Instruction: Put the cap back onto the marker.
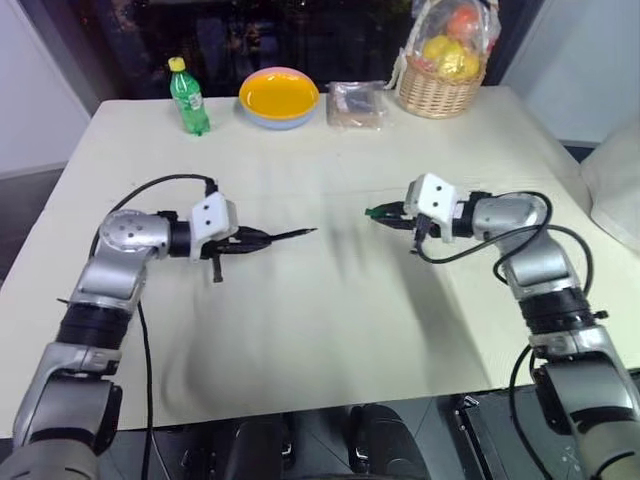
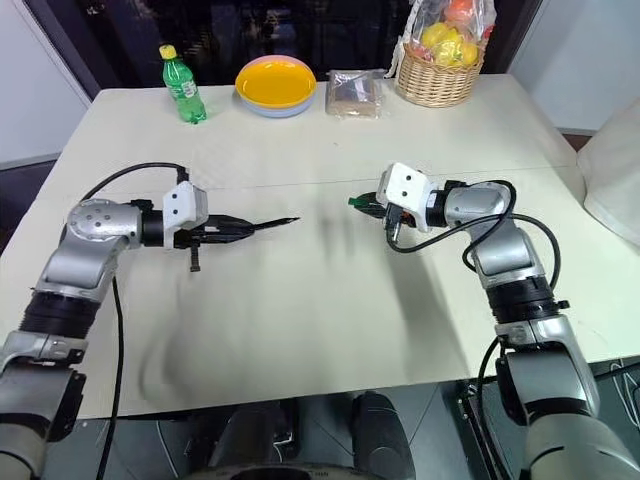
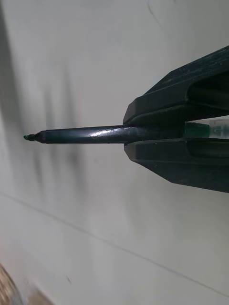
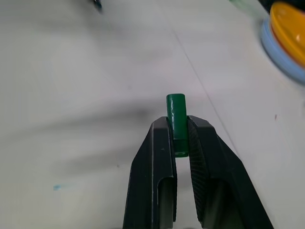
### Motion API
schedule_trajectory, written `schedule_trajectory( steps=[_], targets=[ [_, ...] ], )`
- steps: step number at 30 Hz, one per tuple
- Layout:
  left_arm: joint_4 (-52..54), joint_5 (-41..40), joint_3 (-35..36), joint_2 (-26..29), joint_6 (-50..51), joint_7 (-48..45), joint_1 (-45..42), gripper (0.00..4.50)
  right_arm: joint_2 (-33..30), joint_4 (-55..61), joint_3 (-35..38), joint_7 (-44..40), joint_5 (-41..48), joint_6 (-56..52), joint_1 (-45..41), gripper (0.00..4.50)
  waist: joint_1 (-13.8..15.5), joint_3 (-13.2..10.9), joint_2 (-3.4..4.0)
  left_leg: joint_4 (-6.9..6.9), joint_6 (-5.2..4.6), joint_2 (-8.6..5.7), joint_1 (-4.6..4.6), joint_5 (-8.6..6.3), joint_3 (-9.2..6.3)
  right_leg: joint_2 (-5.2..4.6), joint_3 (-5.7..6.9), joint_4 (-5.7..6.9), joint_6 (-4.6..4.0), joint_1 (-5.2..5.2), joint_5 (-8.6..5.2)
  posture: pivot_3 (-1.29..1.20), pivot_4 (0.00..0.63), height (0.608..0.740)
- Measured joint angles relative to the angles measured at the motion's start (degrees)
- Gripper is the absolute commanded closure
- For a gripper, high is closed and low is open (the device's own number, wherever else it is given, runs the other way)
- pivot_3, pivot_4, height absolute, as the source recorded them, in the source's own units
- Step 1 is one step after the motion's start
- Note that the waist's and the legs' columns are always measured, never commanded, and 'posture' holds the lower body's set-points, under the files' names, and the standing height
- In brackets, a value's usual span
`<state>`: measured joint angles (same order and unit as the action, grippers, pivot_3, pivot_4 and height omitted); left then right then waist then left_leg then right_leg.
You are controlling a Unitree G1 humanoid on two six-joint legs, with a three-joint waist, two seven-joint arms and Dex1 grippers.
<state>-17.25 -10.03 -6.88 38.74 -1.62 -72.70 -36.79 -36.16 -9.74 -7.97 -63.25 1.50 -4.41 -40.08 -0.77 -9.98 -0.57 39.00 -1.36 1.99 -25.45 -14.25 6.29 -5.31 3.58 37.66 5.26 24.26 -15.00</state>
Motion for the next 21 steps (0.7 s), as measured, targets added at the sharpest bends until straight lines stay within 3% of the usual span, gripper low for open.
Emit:
schedule_trajectory(
  steps=[9, 21],
  targets=[
    [-3.37, 2.09, -1.97, -1.62, -5.43, -1.87, -3.58, 4.50, -0.34, 8.76, -2.77, -1.83, 1.48, -7.86, 0.57, 4.47, 0.17, 0.00, 0.00, 0.04, -0.07, -0.01, -0.02, -0.04, 0.00, -0.02, 0.00, 0.00, 0.00, 0.00, 0.00, 0.00, 0.150, 0.740],
    [-0.41, 2.66, -1.95, -1.02, -6.72, -1.08, -3.18, 4.50, -0.34, 9.38, -4.57, -3.15, 2.09, -9.68, 0.52, 4.47, 0.14, 0.00, 0.00, 0.04, -0.09, -0.01, -0.02, -0.05, -0.01, -0.02, 0.00, 0.00, 0.00, 0.00, 0.00, 0.00, 0.150, 0.740]
  ],
)
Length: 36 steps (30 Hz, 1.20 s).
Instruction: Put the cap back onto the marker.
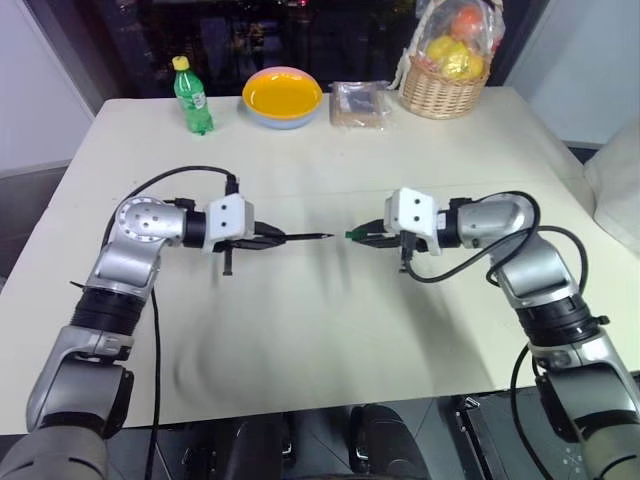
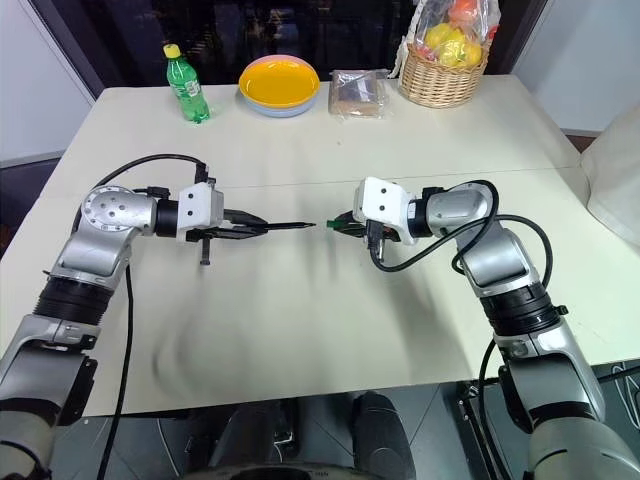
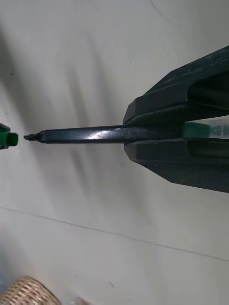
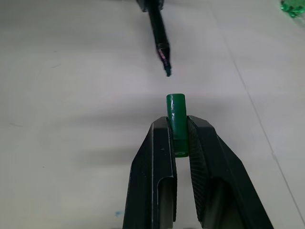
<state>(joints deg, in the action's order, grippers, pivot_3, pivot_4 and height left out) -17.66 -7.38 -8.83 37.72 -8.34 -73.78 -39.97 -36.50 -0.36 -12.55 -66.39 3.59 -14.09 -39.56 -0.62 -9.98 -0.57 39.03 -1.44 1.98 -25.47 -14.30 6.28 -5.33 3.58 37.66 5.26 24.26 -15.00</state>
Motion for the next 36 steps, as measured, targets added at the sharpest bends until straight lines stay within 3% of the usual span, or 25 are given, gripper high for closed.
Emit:
schedule_trajectory(
  steps=[36],
  targets=[
    [0.56, 0.14, -0.13, -1.05, 0.02, 0.69, 0.87, 4.50, 1.66, -0.17, -0.54, -0.14, 0.12, -1.63, -1.38, 4.47, 0.00, 0.00, 0.00, 0.00, 0.00, 0.00, 0.00, 0.00, 0.00, 0.00, 0.00, 0.00, 0.00, 0.00, 0.00, 0.00, 0.150, 0.740]
  ],
)
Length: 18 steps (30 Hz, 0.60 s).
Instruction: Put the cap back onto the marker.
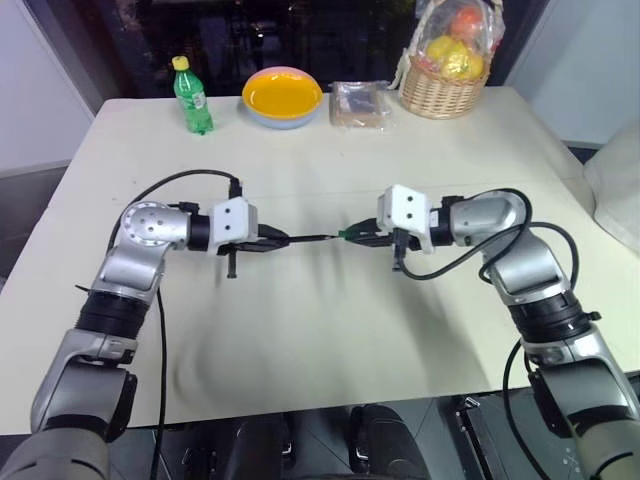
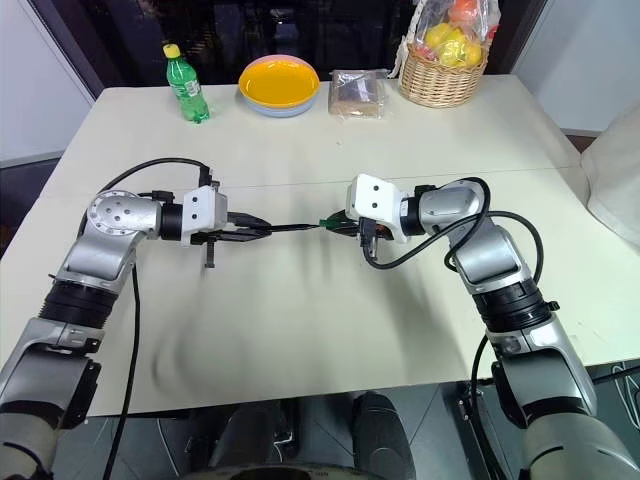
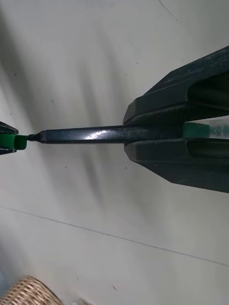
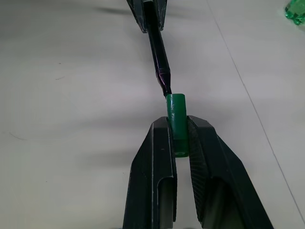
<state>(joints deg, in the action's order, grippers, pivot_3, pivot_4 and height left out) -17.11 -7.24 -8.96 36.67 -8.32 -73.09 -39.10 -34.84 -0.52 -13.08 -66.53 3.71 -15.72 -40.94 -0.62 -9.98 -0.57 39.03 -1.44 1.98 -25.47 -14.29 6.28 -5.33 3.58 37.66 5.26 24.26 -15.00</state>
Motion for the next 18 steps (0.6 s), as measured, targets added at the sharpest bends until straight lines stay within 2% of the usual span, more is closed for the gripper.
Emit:
schedule_trajectory(
  steps=[18],
  targets=[
    [-0.07, 0.55, -0.73, -0.65, -0.15, 0.22, -0.18, 4.50, -0.08, 0.71, -0.71, -0.32, -0.10, -1.11, 0.24, 4.47, -0.01, 0.00, 0.00, 0.00, 0.00, 0.00, 0.00, 0.00, 0.00, 0.00, 0.00, 0.00, 0.00, 0.00, 0.00, 0.00, 0.150, 0.740]
  ],
)
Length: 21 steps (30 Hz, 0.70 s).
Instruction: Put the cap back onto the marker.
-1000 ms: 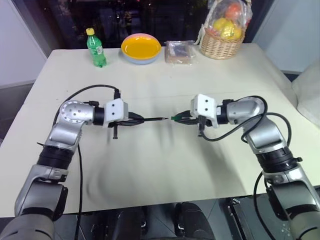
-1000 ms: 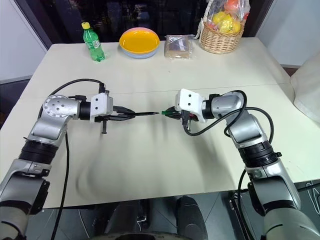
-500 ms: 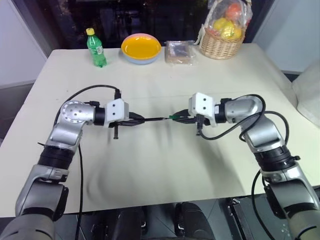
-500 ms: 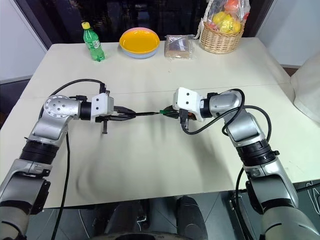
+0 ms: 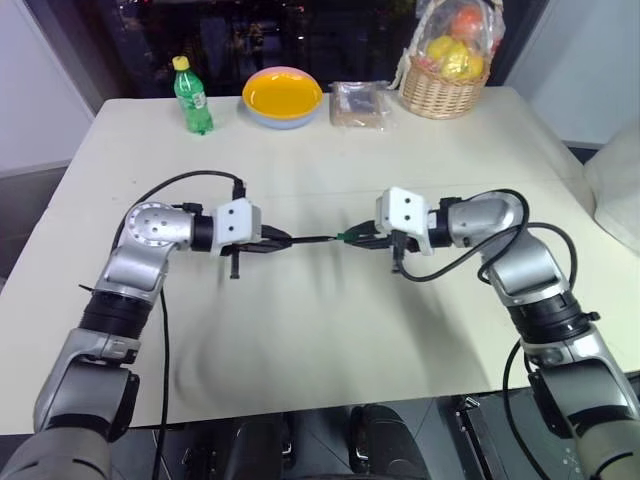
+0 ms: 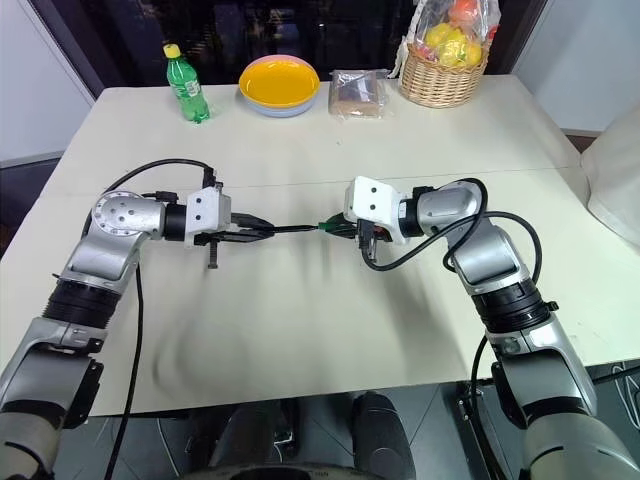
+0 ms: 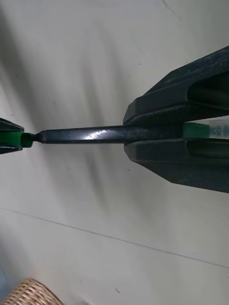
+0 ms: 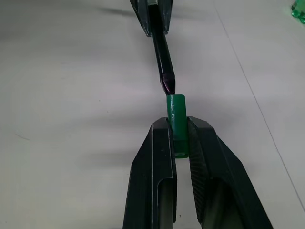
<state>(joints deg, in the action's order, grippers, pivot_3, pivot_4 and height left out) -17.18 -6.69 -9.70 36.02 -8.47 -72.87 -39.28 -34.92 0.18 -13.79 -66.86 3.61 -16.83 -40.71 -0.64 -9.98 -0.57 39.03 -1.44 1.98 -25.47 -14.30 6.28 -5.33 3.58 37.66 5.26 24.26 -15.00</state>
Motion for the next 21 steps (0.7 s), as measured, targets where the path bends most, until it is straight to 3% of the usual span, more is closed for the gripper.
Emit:
schedule_trajectory(
  steps=[21],
  targets=[
    [0.08, 1.16, -0.10, -0.41, -0.55, -0.19, -0.53, 4.50, 1.07, 0.96, -1.08, 0.52, -0.83, -1.23, 0.01, 4.47, 0.00, 0.00, 0.00, 0.00, 0.00, 0.00, 0.00, 0.00, 0.00, 0.00, 0.00, 0.00, 0.00, 0.00, 0.00, 0.00, 0.150, 0.740]
  ],
)
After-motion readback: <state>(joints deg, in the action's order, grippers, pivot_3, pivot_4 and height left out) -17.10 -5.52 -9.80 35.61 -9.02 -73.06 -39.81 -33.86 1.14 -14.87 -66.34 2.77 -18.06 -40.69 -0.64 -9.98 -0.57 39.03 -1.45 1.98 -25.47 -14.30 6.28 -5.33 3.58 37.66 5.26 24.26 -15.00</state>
